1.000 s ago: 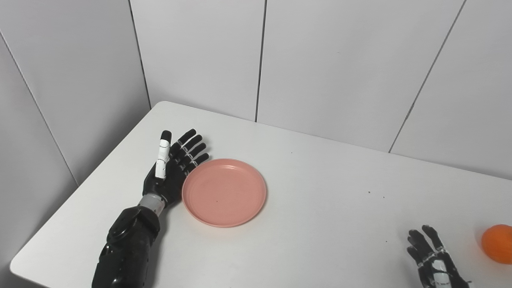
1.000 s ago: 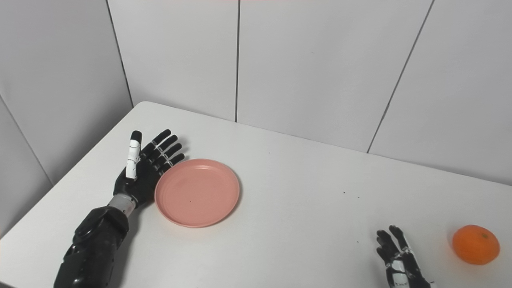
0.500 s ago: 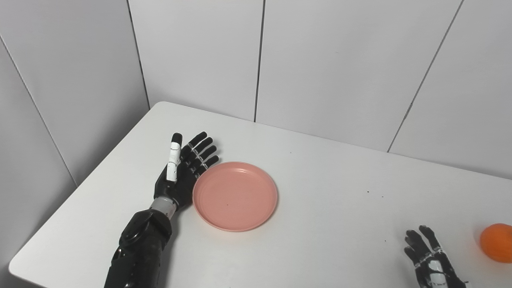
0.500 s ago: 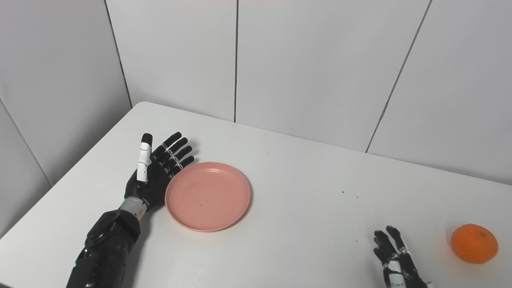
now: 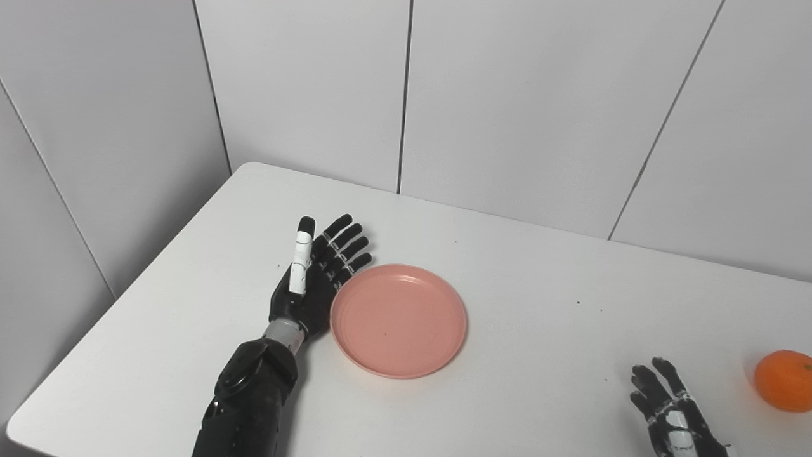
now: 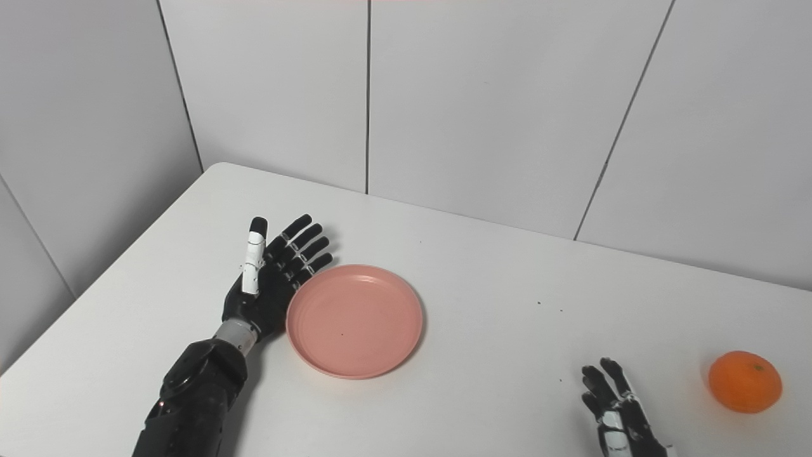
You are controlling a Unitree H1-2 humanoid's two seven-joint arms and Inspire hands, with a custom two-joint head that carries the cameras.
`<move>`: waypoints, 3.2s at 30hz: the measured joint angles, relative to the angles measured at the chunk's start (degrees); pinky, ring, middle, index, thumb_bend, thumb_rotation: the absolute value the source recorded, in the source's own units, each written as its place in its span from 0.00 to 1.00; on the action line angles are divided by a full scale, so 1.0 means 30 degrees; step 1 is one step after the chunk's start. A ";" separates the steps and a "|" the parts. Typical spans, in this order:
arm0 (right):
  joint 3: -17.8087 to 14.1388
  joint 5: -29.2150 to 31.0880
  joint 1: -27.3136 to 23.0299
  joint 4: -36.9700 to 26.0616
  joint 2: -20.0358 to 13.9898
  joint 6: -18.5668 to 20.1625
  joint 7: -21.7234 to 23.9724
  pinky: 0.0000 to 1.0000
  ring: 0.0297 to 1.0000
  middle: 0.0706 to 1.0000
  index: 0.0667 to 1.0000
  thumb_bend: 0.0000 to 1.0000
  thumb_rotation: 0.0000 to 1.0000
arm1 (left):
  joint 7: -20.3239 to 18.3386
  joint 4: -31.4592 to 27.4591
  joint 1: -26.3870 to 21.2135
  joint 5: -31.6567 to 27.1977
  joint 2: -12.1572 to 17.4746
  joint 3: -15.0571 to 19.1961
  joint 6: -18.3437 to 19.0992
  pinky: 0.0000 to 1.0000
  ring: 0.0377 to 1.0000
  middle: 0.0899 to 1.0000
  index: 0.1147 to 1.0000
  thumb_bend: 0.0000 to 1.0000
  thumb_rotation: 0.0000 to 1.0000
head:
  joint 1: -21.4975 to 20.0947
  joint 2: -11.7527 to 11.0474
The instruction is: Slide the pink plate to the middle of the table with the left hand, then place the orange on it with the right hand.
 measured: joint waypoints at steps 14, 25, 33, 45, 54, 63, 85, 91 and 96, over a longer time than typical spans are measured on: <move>0.0503 -0.0448 0.0139 -0.0226 0.0203 0.0356 -0.0336 0.92 0.89 0.84 0.88 0.82 0.75 | 0.1628 -0.1786 0.0714 0.0341 -0.1292 -0.0411 0.0676 0.83 0.85 0.82 0.72 0.86 0.74 | -0.1548 0.0818; 0.1571 -0.1580 0.0131 -0.0510 0.0973 0.0980 -0.1114 0.91 0.89 0.84 0.88 0.83 0.76 | 0.2012 -0.2629 0.0955 0.0123 -0.1431 -0.0337 0.1812 0.85 0.87 0.84 0.79 0.84 0.74 | -0.5214 0.1700; 0.2236 -0.2398 0.0073 -0.0442 0.1871 0.1051 -0.1721 0.93 0.90 0.84 0.88 0.83 0.76 | 0.2198 -0.2680 0.0970 -0.0093 -0.1942 -0.0156 0.1880 0.88 0.89 0.89 0.89 0.85 0.74 | -0.6412 0.1846; 0.2469 -0.2852 -0.0020 -0.0345 0.2344 0.1053 -0.2429 0.90 0.88 0.83 0.88 0.81 0.72 | 0.2269 -0.2181 0.1028 -0.0054 -0.2872 0.0046 0.0441 0.99 0.93 0.90 0.99 0.84 0.73 | -0.7353 0.1992; 0.2620 -0.2850 -0.0100 -0.0345 0.2349 0.1053 -0.2456 0.90 0.88 0.82 0.87 0.79 0.72 | 0.2615 -0.2133 0.1035 0.0352 -0.3571 -0.0216 -0.0093 0.97 0.92 0.88 0.98 0.84 0.73 | -0.7499 0.2110; 0.2811 -0.3115 -0.0217 -0.0224 0.2407 0.1049 -0.2520 0.88 0.88 0.82 0.87 0.80 0.73 | 0.2645 -0.2311 0.1171 0.0354 -0.3938 -0.0416 -0.0158 0.97 0.91 0.88 0.96 0.84 0.71 | -0.8377 0.2080; 0.3371 -0.4277 -0.0585 0.0528 0.3687 0.0895 -0.3326 0.85 0.87 0.82 0.87 0.80 0.74 | 0.2532 -0.2243 0.1119 -0.0911 -0.3362 -0.0430 0.0553 1.00 0.94 0.90 0.99 0.83 0.68 | -1.1132 0.2022; 0.3446 -0.4569 -0.0620 0.0602 0.3879 0.0840 -0.3370 0.84 0.86 0.82 0.87 0.80 0.76 | 0.2530 -0.2174 0.1119 -0.1217 -0.3342 -0.0439 0.0556 1.00 0.94 0.90 0.98 0.83 0.68 | -1.1191 0.2081; 0.3456 -0.4549 -0.0637 0.0633 0.3872 0.0784 -0.3352 0.85 0.86 0.82 0.87 0.80 0.75 | 0.2524 -0.2120 0.1123 -0.1267 -0.3341 -0.0647 0.0556 1.00 0.94 0.91 0.98 0.84 0.67 | -1.0986 0.2051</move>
